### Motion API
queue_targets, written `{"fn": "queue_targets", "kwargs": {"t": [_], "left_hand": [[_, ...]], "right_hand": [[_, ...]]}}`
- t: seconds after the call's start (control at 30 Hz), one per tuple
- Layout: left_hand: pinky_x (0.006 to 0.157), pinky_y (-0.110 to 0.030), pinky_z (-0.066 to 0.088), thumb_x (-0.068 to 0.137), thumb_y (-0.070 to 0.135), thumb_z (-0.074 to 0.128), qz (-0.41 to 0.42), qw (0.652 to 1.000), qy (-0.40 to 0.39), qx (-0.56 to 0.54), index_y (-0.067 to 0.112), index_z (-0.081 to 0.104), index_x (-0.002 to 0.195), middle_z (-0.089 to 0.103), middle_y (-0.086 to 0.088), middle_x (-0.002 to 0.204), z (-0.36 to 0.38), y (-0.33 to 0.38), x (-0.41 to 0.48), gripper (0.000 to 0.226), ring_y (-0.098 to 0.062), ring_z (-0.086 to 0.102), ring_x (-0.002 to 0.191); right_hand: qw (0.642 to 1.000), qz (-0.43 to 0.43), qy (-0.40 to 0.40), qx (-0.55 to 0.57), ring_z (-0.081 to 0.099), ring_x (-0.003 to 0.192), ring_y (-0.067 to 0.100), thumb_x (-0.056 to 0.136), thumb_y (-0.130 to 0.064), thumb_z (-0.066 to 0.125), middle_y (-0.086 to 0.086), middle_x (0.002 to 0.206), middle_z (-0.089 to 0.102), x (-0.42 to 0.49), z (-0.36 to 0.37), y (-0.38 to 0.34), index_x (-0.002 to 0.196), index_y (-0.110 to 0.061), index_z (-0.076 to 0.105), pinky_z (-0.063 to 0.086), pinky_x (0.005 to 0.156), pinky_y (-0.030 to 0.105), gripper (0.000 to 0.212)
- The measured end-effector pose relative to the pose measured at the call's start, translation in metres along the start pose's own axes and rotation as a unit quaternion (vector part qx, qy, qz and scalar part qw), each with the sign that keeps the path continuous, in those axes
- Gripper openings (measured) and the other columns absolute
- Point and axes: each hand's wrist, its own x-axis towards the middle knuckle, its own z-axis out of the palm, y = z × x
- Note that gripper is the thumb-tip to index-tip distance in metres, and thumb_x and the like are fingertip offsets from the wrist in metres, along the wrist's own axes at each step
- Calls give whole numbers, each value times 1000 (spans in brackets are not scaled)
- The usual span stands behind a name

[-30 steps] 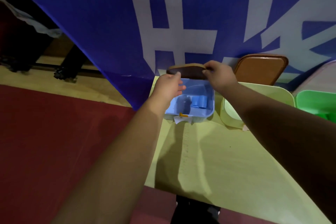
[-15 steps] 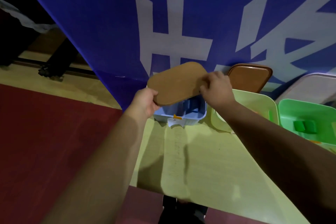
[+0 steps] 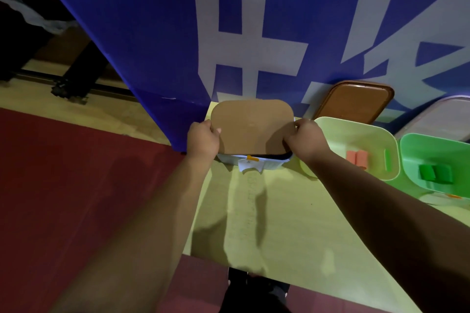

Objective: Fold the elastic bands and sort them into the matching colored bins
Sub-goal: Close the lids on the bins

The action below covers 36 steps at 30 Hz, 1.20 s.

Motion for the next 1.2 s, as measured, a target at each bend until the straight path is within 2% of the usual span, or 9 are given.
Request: {"fn": "queue_targets", "kwargs": {"t": [0.1, 0.3, 0.4, 0.57, 0.7, 0.9, 1.03, 1.1, 1.2], "left_hand": [[81, -33, 45, 105, 23, 61, -4, 999, 2, 38, 4, 70, 114, 53, -20, 116, 2, 6, 0, 22, -31, 57, 88], [91, -45, 53, 107, 26, 58, -15, 994, -5, 105, 2, 67, 109, 49, -20, 122, 5, 13, 5, 25, -38, 56, 105], [94, -48, 53, 108, 27, 56, -25, 993, -10, 116, 4, 68, 119, 47, -19, 125, 6, 13, 5, 28, -39, 55, 110], [101, -48, 51, 109, 27, 55, -34, 994, -28, 100, 4, 64, 136, 46, -20, 136, 3, 16, 6, 36, -40, 56, 117], [101, -47, 50, 109, 26, 54, -40, 992, -36, 112, 2, 63, 135, 45, -21, 138, 1, 19, 6, 37, -41, 56, 117], [88, -43, 52, 102, 16, 54, -72, 992, -52, 88, 0, 63, 121, 45, -20, 133, -10, 27, 5, 27, -43, 60, 105], [91, -47, 53, 99, 13, 52, -86, 992, -58, 77, 2, 60, 130, 44, -20, 138, -24, 48, 2, 34, -44, 58, 112], [97, -48, 53, 100, 14, 51, -69, 995, -53, 57, 5, 59, 136, 45, -19, 141, -27, 64, 2, 39, -43, 58, 117], [102, -44, 54, 99, 12, 52, -11, 998, -61, -10, 15, 60, 142, 50, -13, 145, -23, 99, -2, 44, -35, 61, 120]], "right_hand": [[1000, 27, 0, -11, 61, 81, 39, 91, -12, 57, 21, 90, 69, 2, 4, 4, 90, 2, 68, 41, 64, 36, 19], [999, 30, -20, -41, 62, 97, 42, 97, -12, 52, 24, 105, 69, -5, 4, 1, 106, 5, 70, 56, 86, 46, 26], [998, 54, -24, -12, 66, 100, 39, 94, -19, 61, 20, 109, 68, -4, 3, 2, 112, -3, 68, 58, 85, 43, 25], [998, 22, -17, -56, 60, 99, 40, 99, -10, 49, 25, 109, 68, -6, 0, -2, 108, 5, 68, 55, 86, 43, 26], [997, 16, -21, -69, 61, 104, 40, 103, -10, 48, 25, 115, 67, -6, -1, -2, 116, 6, 67, 56, 91, 45, 28], [998, 46, -28, -30, 60, 92, 35, 95, -14, 60, 21, 112, 69, -7, -13, -3, 115, 3, 64, 43, 70, 35, 27], [998, 41, -32, -34, 65, 108, 43, 98, -17, 62, 26, 119, 69, -9, -37, -11, 124, 9, 64, 55, 85, 43, 37], [998, 32, -39, -32, 66, 101, 41, 99, -20, 64, 23, 107, 71, -10, -53, -14, 113, 7, 69, 56, 85, 44, 31], [998, 26, -55, -34, 60, 81, 42, 98, -21, 64, 19, 76, 60, -16, -79, -12, 81, 5, 66, 48, 68, 42, 31]]}}
